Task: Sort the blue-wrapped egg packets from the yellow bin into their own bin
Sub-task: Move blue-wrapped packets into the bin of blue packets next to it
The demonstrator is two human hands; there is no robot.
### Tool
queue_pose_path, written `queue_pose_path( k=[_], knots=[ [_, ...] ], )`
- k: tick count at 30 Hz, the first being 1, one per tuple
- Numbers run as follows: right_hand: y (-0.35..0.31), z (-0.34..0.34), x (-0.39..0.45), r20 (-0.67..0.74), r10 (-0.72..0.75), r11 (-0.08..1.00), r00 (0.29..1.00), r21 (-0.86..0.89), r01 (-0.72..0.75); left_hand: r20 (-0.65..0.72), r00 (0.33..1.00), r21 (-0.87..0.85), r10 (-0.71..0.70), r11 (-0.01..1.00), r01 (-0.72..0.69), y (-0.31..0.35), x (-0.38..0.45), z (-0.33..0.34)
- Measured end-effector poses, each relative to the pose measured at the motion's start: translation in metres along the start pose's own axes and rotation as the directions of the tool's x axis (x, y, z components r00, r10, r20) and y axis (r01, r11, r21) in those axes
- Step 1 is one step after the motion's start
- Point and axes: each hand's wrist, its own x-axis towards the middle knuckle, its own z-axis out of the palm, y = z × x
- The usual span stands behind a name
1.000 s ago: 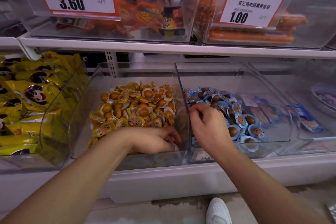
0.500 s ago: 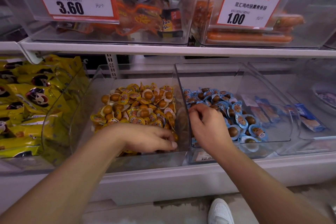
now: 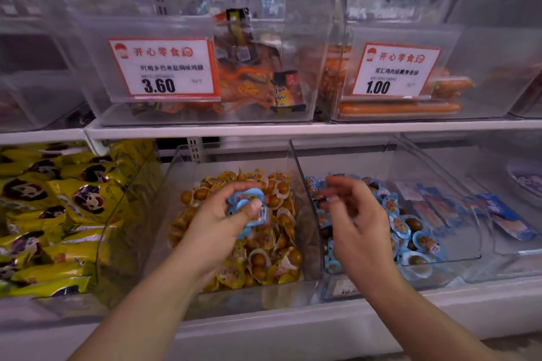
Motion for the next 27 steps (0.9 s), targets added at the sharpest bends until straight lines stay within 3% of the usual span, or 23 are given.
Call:
queue_pose_path(
  k=[2, 3, 5, 6, 7, 8, 9, 11, 13, 16, 18, 21, 23, 25, 27],
  knots=[
    [-0.024, 0.003, -0.007, 0.042, 0.170, 0.960, 0.985, 0.218, -0.175, -0.145, 0.973, 0.032, 0.178, 0.984, -0.176, 0.014, -0.004, 0.013],
    [-0.037, 0.007, -0.013, 0.168, 0.308, 0.864, 0.936, 0.362, -0.349, -0.150, 0.951, 0.072, 0.269, 0.963, -0.261, 0.020, -0.007, 0.020],
    [-0.060, 0.019, -0.023, 0.529, 0.424, 0.516, 0.736, 0.527, -0.676, -0.058, 0.919, 0.134, 0.389, 0.916, -0.379, 0.027, -0.018, 0.035],
    [-0.065, 0.023, -0.027, 0.626, 0.423, 0.327, 0.655, 0.569, -0.755, 0.026, 0.907, 0.185, 0.421, 0.889, -0.418, 0.026, -0.023, 0.042],
    [-0.067, 0.025, -0.028, 0.654, 0.430, 0.174, 0.623, 0.617, -0.768, 0.115, 0.892, 0.269, 0.437, 0.851, -0.451, 0.023, -0.026, 0.048],
    [-0.067, 0.025, -0.028, 0.639, 0.453, 0.092, 0.621, 0.660, -0.746, 0.200, 0.879, 0.378, 0.433, 0.794, -0.477, 0.017, -0.027, 0.053],
    [-0.066, 0.021, -0.026, 0.612, 0.473, 0.086, 0.634, 0.684, -0.724, 0.274, 0.875, 0.484, 0.399, 0.729, -0.484, 0.010, -0.027, 0.056],
    [-0.055, 0.011, -0.018, 0.558, 0.506, 0.220, 0.657, 0.653, -0.725, 0.377, 0.873, 0.599, 0.309, 0.638, -0.484, -0.002, -0.026, 0.060],
    [-0.041, 0.000, -0.006, 0.491, 0.533, 0.363, 0.689, 0.603, -0.710, 0.419, 0.867, 0.541, 0.268, 0.694, -0.476, -0.008, -0.024, 0.062],
    [-0.026, -0.020, 0.019, 0.387, 0.534, 0.499, 0.752, 0.575, -0.649, 0.262, 0.933, 0.253, 0.247, 0.915, -0.313, -0.004, -0.021, 0.058],
    [-0.013, -0.036, 0.036, 0.312, 0.528, 0.611, 0.790, 0.506, -0.609, 0.109, 0.969, 0.210, 0.223, 0.947, -0.242, -0.005, -0.014, 0.049],
    [0.016, -0.055, 0.055, 0.186, 0.533, 0.813, 0.826, 0.157, -0.560, 0.007, 0.981, 0.297, 0.192, 0.937, -0.185, -0.016, -0.003, 0.029],
    [0.028, -0.057, 0.066, 0.108, 0.545, 0.826, 0.831, 0.100, -0.555, -0.005, 0.985, 0.348, 0.173, 0.924, -0.160, -0.024, -0.001, 0.015],
    [0.033, -0.052, 0.077, 0.139, 0.595, 0.728, 0.792, 0.325, -0.604, -0.009, 0.988, 0.373, 0.156, 0.917, -0.142, -0.030, -0.004, 0.001],
    [0.039, -0.043, 0.085, 0.157, 0.582, 0.721, 0.798, 0.355, -0.596, -0.036, 0.984, 0.393, 0.175, 0.908, -0.147, -0.032, -0.013, -0.014]
  ],
)
